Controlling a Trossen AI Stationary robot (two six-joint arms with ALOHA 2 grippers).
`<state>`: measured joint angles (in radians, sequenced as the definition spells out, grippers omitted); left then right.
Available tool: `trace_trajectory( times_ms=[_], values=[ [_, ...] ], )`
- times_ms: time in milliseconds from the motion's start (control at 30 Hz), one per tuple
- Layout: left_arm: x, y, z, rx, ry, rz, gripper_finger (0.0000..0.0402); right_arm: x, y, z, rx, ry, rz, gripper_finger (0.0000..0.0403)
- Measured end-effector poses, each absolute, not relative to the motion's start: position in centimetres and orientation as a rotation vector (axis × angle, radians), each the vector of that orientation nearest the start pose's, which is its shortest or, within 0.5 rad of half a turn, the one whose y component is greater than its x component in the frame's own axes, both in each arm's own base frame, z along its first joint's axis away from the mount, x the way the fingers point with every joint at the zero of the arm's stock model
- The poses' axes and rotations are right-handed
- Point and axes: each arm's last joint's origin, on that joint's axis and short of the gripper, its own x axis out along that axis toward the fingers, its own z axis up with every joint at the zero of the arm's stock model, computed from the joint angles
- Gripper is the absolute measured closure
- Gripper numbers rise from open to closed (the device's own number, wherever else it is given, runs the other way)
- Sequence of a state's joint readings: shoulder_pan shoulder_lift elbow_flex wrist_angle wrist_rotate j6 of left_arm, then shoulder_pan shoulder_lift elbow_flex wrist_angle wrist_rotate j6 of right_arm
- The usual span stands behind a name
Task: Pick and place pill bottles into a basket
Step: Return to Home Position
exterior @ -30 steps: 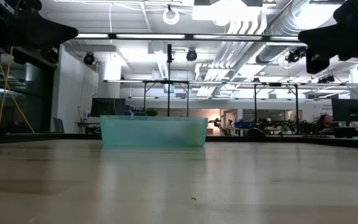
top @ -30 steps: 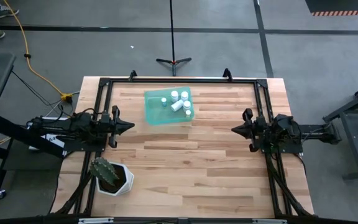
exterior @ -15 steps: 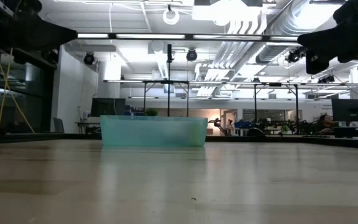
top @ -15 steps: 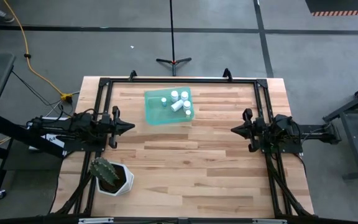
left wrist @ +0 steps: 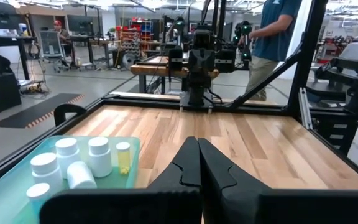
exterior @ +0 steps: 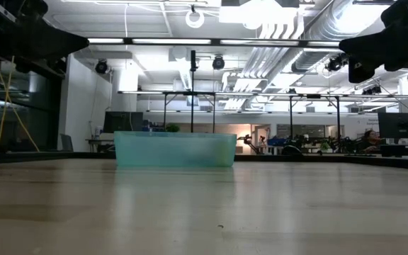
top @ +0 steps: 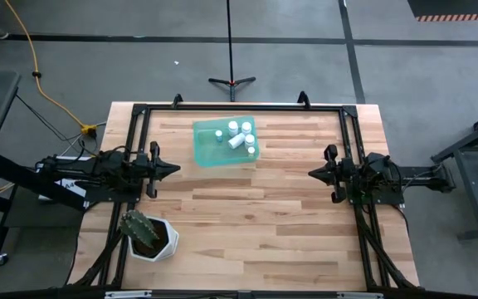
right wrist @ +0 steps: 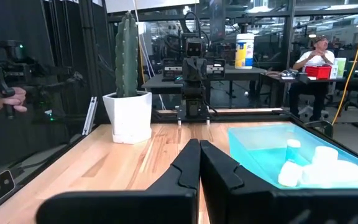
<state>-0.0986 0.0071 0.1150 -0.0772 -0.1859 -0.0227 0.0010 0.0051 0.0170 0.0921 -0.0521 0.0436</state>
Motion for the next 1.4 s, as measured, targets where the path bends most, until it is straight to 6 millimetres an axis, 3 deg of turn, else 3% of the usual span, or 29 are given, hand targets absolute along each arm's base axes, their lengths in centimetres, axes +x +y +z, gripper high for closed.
trace_trajectory(
  times_ms=[233,467,1167,1400],
  values=[
    [8.9,-0.3,19.2,-0.025,-0.012,0.093,0.0379,9.7,0.2,17.7,0.046,-0.090,0.055,0.0403],
    [9.7,-0.4,17.2,-0.070,-0.053,0.097,0.0379,9.7,0.2,17.5,0.068,-0.074,0.056,0.0403],
    [9.7,-0.3,17.1,-0.039,-0.049,0.114,0.0374,9.7,0.1,17.3,0.049,-0.051,0.032,0.0403],
    [9.7,-0.3,17.1,-0.038,-0.049,0.113,0.0329,9.7,0.1,17.2,0.043,-0.044,0.032,0.0403]
  ],
)
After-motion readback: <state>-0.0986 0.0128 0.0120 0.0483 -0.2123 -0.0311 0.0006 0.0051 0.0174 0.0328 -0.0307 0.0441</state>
